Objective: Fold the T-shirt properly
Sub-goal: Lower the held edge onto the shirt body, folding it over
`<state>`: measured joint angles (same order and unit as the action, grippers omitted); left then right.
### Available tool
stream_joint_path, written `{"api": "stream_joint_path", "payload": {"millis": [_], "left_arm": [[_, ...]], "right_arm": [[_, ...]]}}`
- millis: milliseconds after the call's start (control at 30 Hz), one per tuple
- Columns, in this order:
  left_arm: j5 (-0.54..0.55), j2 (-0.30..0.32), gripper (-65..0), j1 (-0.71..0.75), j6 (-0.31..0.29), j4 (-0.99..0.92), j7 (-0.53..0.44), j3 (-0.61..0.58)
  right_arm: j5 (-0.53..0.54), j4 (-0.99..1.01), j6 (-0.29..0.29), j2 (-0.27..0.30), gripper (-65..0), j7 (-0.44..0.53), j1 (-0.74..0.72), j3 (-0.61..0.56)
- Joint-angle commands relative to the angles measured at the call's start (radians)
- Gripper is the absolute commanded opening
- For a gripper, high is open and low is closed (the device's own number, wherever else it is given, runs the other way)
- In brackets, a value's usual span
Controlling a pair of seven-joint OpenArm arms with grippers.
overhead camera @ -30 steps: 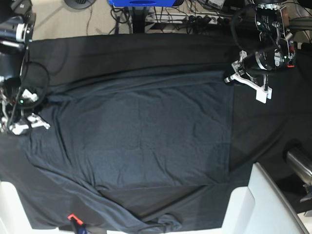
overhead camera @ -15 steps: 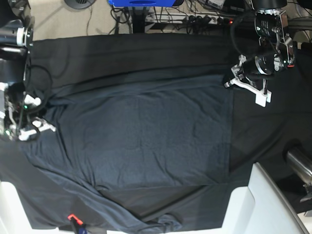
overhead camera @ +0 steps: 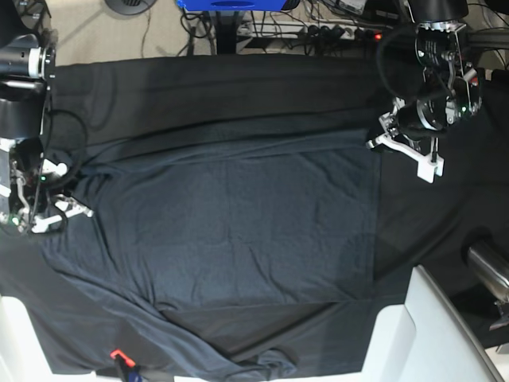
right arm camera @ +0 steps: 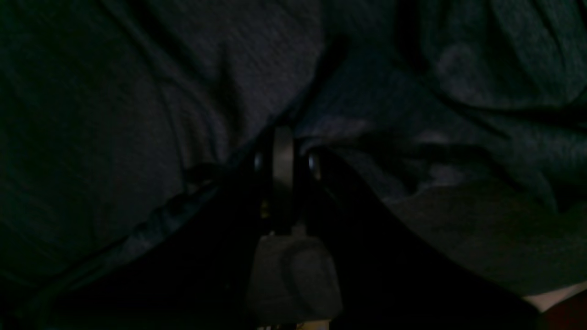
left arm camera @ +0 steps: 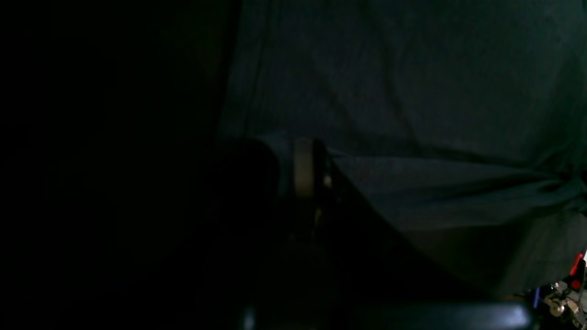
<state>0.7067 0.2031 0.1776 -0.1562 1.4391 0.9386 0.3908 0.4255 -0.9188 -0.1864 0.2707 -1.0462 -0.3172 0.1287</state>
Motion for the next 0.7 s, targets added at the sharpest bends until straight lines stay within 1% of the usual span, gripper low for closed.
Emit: {"api": "stream_joint_path", "payload": {"millis": [0, 67, 200, 300, 367, 400, 467, 667], "left_arm": [[-0.002, 0.012, -64.7, -0.014, -0.001, 0.016, -0.016, 0.006], [-0.005, 0.012, -56.6, -0.034, -0.001, 0.016, -0.016, 0.013], [-0.006, 0.017, -41.0, -0.06, -0.001, 0.019, -0.016, 0.015], [-0.006, 0.019, -29.9, -0.072, -0.001, 0.018, -0.016, 0.01], [-0.006, 0.019, -24.8, -0.072, -0.001, 0.018, -0.016, 0.009], [-0.006, 0.019, -23.0, -0.071, -0.001, 0.018, -0.016, 0.009], [-0.006, 0.019, -22.1, -0.068, -0.001, 0.018, -0.016, 0.009], [-0.006, 0.019, -22.2, -0.06, -0.001, 0.022, -0.014, 0.013]], "right_arm": [[-0.006, -0.036, 0.0, 0.017, -64.1, 0.028, -0.024, 0.001], [-0.006, -0.069, 0.0, 0.02, -64.1, 0.054, -0.02, -0.014], [-0.006, -0.076, 0.001, 0.023, -64.1, 0.074, -0.029, -0.122], [-0.006, -0.076, 0.001, 0.023, -64.1, 0.079, -0.036, -0.159], [-0.006, -0.075, 0.0, 0.023, -64.1, 0.08, -0.036, -0.162], [-0.006, -0.073, 0.0, 0.023, -64.1, 0.08, -0.036, -0.162], [-0.006, -0.073, 0.0, 0.023, -64.1, 0.08, -0.035, -0.16], [-0.006, -0.072, -0.002, 0.023, -64.8, 0.08, -0.033, -0.151]]}}
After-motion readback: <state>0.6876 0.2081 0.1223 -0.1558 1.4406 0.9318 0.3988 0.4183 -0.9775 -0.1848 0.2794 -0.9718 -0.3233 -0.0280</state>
